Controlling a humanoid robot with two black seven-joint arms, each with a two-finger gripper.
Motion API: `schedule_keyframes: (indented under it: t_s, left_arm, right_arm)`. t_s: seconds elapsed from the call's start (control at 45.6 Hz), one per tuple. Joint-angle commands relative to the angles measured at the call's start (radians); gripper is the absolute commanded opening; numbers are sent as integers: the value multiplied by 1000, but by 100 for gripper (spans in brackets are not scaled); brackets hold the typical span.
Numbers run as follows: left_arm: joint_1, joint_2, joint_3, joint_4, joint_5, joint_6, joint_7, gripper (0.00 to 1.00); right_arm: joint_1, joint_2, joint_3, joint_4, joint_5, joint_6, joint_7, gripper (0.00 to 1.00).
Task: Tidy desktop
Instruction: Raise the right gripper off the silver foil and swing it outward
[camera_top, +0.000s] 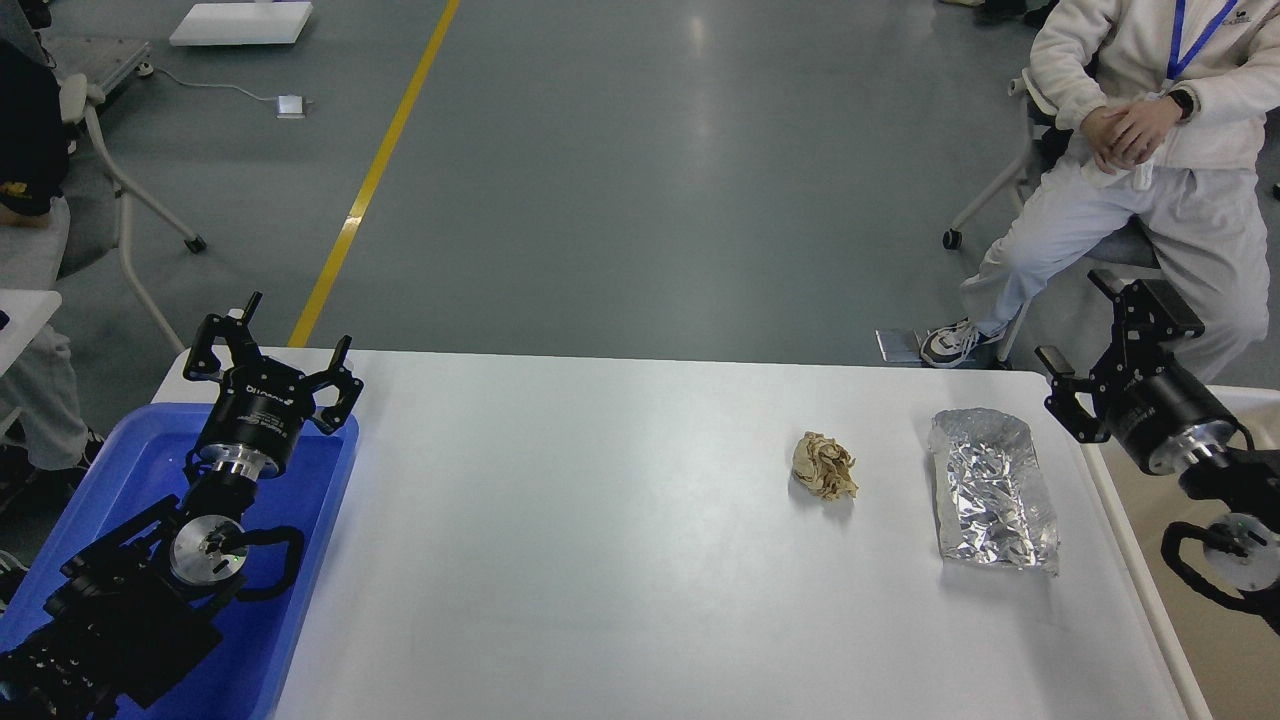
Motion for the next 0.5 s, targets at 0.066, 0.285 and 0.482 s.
schedule_keyframes:
  t_s: [0.066, 0.285, 0.482]
  left_arm:
    - [0, 0, 1, 0, 0, 0, 0, 100]
    - [0, 0, 1, 0, 0, 0, 0, 100]
    - [0, 0, 1, 0, 0, 0, 0, 100]
  right_arm:
    - [34, -162, -135, 92, -129, -1, -100, 100]
    - [63, -265, -226, 155, -395, -13, -99, 100]
    - [164, -301, -390, 167, -427, -37, -120, 100]
